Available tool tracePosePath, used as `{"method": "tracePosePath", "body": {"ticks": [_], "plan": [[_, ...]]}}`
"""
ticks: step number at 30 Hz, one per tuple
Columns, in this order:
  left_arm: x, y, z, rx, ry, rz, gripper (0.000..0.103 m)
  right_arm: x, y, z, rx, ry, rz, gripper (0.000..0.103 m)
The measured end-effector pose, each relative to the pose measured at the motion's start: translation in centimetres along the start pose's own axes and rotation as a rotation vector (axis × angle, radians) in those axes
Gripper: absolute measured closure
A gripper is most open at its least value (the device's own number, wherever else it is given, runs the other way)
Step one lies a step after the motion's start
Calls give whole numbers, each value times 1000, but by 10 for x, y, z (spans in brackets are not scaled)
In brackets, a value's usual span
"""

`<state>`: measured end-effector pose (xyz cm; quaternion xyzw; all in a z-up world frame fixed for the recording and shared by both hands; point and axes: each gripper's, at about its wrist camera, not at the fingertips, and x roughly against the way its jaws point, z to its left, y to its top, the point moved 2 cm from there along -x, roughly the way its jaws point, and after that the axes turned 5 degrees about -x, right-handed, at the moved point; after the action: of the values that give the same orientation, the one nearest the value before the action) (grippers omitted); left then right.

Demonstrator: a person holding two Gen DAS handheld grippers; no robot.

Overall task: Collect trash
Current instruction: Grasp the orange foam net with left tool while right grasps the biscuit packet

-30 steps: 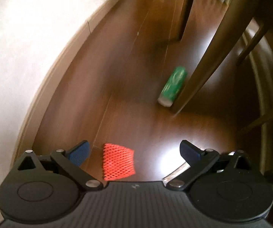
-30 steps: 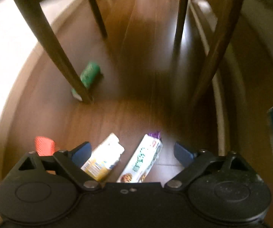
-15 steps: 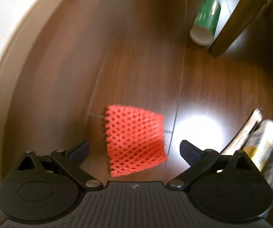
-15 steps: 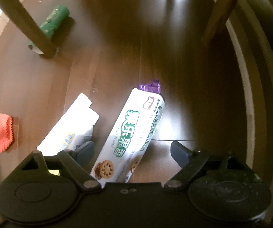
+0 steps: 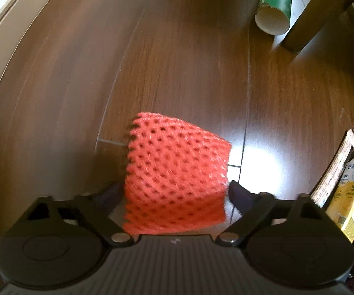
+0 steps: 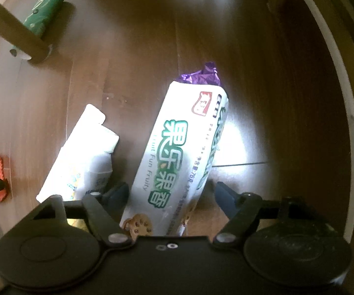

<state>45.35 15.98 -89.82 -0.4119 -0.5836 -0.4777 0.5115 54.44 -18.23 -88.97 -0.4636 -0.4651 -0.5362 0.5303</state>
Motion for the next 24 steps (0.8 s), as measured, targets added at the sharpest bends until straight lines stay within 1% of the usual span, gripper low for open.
{"method": "tracePosePath", "body": {"ticks": [1,3,5,6,7,9,10,11,12,14,15,17,20,24], "plan": [[1,0,0,1,-6,6,29,0,0,-1,-6,2,2,38],[3,-3,0,1,-11,0,33,-2,-1,-2,-20,14,15,45],[6,-3,0,-2,-16,-6,42,-3,-1,-2,-30,21,26,53],[7,-3,0,1,-15,-5,44,-2,-1,-2,-35,26,31,60],[7,-1,1,6,-17,-1,47,-1,-1,-2,-38,30,34,62],[9,2,0,17,-22,5,55,2,-2,-1,-25,26,31,64],[10,4,0,18,-27,5,62,5,-2,0,-11,18,22,65],[13,4,0,21,-30,1,66,8,-2,0,1,15,14,66],[15,4,-1,24,-27,-1,67,10,-1,1,8,16,11,67],[20,5,0,31,-40,-6,73,17,-2,2,21,16,4,69],[22,5,0,34,-46,-8,74,23,-2,4,38,25,-6,70],[24,10,1,32,-42,-10,79,37,-2,8,78,36,-29,70],[36,16,2,41,-53,-22,79,60,-3,15,139,49,-59,70],[74,24,1,6,-80,-84,79,105,-8,32,257,78,-121,70]]}}
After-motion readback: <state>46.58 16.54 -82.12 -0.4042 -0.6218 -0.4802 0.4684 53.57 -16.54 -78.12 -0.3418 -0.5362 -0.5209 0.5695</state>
